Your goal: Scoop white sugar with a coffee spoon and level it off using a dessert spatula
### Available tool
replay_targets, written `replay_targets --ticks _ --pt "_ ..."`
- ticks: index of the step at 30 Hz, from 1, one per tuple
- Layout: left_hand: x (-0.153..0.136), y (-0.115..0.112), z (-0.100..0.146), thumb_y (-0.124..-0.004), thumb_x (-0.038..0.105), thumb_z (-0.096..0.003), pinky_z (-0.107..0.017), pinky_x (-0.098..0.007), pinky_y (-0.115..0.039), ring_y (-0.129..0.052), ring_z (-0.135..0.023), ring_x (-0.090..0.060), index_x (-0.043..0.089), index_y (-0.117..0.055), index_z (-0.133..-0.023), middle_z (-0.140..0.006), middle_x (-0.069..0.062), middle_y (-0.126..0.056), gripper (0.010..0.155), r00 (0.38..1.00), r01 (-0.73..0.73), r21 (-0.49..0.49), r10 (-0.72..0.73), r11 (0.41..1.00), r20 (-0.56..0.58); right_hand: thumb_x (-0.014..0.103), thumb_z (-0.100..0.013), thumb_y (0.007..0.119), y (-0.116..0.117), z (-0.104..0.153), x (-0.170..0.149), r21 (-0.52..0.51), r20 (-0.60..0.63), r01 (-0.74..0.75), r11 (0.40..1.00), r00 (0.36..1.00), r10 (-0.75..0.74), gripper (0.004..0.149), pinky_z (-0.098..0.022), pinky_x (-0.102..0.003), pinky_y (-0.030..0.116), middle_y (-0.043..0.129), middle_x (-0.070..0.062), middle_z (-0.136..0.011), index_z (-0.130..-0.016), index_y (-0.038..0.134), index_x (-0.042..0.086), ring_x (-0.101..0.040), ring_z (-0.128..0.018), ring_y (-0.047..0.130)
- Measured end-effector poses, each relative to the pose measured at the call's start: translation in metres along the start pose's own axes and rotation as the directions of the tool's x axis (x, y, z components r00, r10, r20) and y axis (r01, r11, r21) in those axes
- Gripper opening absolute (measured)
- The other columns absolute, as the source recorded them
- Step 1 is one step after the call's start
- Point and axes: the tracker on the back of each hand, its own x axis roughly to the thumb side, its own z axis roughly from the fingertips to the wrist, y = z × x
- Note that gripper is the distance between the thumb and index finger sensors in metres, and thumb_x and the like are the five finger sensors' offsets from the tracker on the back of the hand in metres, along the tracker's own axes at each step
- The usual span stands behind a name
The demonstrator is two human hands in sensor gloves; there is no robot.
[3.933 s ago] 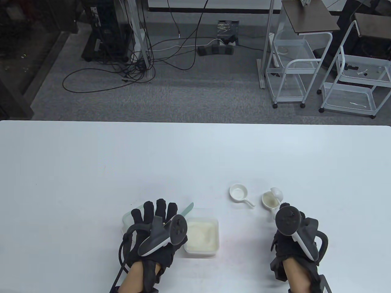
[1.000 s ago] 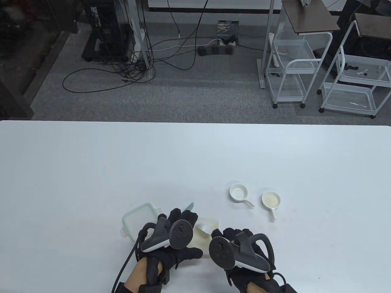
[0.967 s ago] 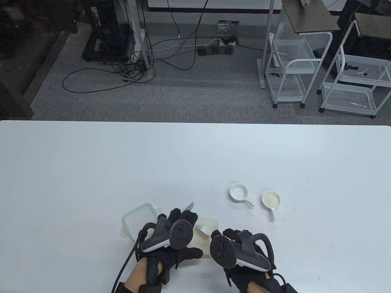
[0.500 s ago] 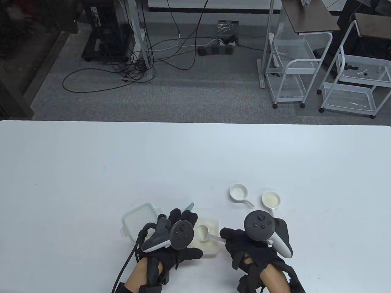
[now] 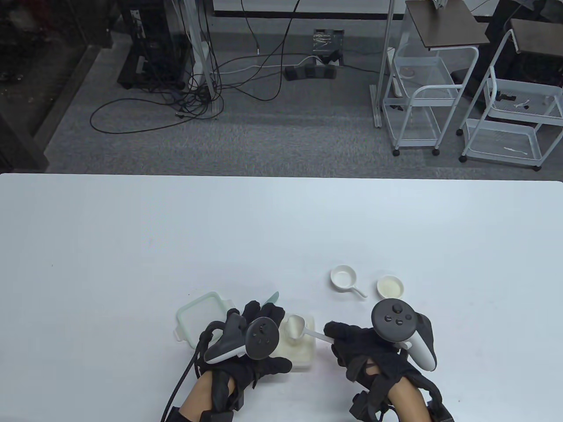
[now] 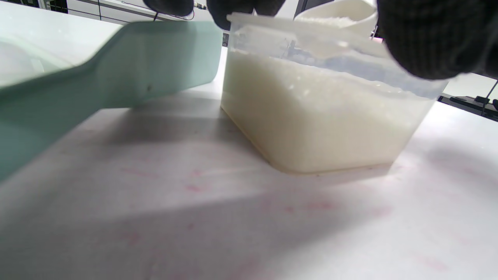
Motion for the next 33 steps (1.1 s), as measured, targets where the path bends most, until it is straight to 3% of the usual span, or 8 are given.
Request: replay_targets --ticks 5,8,13,19,23,27,33 --pt "-0.005 0.004 0.002 -0.076 0.072 -0.0322 -0.07 -0.076 -0.041 -0.044 -0.109 -0.054 0.017 -0.033 -0.115 -0.123 -0.014 -0.039 0.108 0.999 -0.051 0.0 0.051 0.999 -0.003 0.013 -0.048 0.068 -0.001 0.0 0.0 -0.002 0.0 0.003 1.0 1.0 -0.003 0.047 -0.053 -0.067 0.07 0.086 -0.023 -0.063 -0.092 0.07 -0.002 -0.038 -0.052 0.091" --pt "-0.013 0.017 0.009 -0.075 0.071 -0.0336 -0.071 -0.075 -0.042 -0.046 -0.108 -0.055 0.016 -0.034 -0.115 -0.123 -0.017 -0.04 0.106 0.994 -0.105 0.043 0.106 0.994 -0.028 0.013 -0.048 0.068 -0.001 0.001 0.0 0.004 -0.001 0.007 1.0 1.0 -0.007 0.047 -0.053 -0.067 0.069 0.086 -0.023 -0.064 -0.093 0.07 -0.002 -0.039 -0.052 0.091" --pt "-0.03 0.038 0.023 -0.076 0.067 -0.0388 -0.07 -0.065 -0.061 -0.069 -0.102 -0.046 0.016 -0.048 -0.114 -0.119 -0.02 -0.055 0.095 0.984 -0.058 0.11 0.075 0.992 -0.159 0.013 -0.049 0.068 -0.002 0.001 0.0 0.001 0.004 0.017 1.0 1.0 -0.017 0.047 -0.054 -0.068 0.068 0.085 -0.023 -0.064 -0.093 0.07 -0.002 -0.039 -0.052 0.091" --pt "-0.036 0.038 0.024 -0.077 0.065 -0.0396 -0.069 -0.063 -0.065 -0.075 -0.099 -0.043 0.015 -0.047 -0.114 -0.117 -0.019 -0.059 0.095 0.961 0.019 0.033 -0.009 0.999 -0.277 0.012 -0.049 0.068 -0.005 0.002 -0.001 -0.007 0.011 0.031 0.999 0.999 -0.031 0.047 -0.054 -0.068 0.068 0.085 -0.023 -0.064 -0.093 0.069 -0.002 -0.039 -0.052 0.09" --pt "-0.034 0.038 0.024 -0.079 0.059 -0.0438 -0.068 -0.06 -0.068 -0.08 -0.096 -0.04 0.015 -0.051 -0.113 -0.114 -0.017 -0.067 0.087 0.952 0.028 -0.026 -0.035 0.999 -0.303 0.012 -0.049 0.068 -0.005 0.002 -0.001 -0.006 0.009 0.035 0.999 0.999 -0.035 0.047 -0.054 -0.068 0.068 0.085 -0.024 -0.064 -0.093 0.069 -0.002 -0.039 -0.053 0.09" --pt "-0.03 0.037 0.023 -0.082 0.054 -0.0446 -0.062 -0.052 -0.078 -0.094 -0.083 -0.03 0.014 -0.056 -0.111 -0.105 -0.012 -0.081 0.082 0.937 0.085 -0.076 -0.106 0.993 -0.331 0.013 -0.049 0.068 -0.006 0.003 -0.001 -0.001 0.009 0.04 0.999 0.999 -0.04 0.047 -0.054 -0.068 0.068 0.085 -0.024 -0.065 -0.094 0.069 -0.002 -0.039 -0.053 0.09" --pt "-0.029 0.028 0.018 -0.085 0.051 -0.044 -0.057 -0.046 -0.084 -0.101 -0.073 -0.023 0.013 -0.058 -0.11 -0.097 -0.009 -0.089 0.081 0.908 0.126 -0.154 -0.177 0.98 -0.379 0.013 -0.049 0.068 -0.005 0.003 -0.001 0.006 0.005 0.035 0.999 0.999 -0.035 0.047 -0.054 -0.068 0.068 0.084 -0.024 -0.065 -0.094 0.068 -0.002 -0.039 -0.053 0.09"
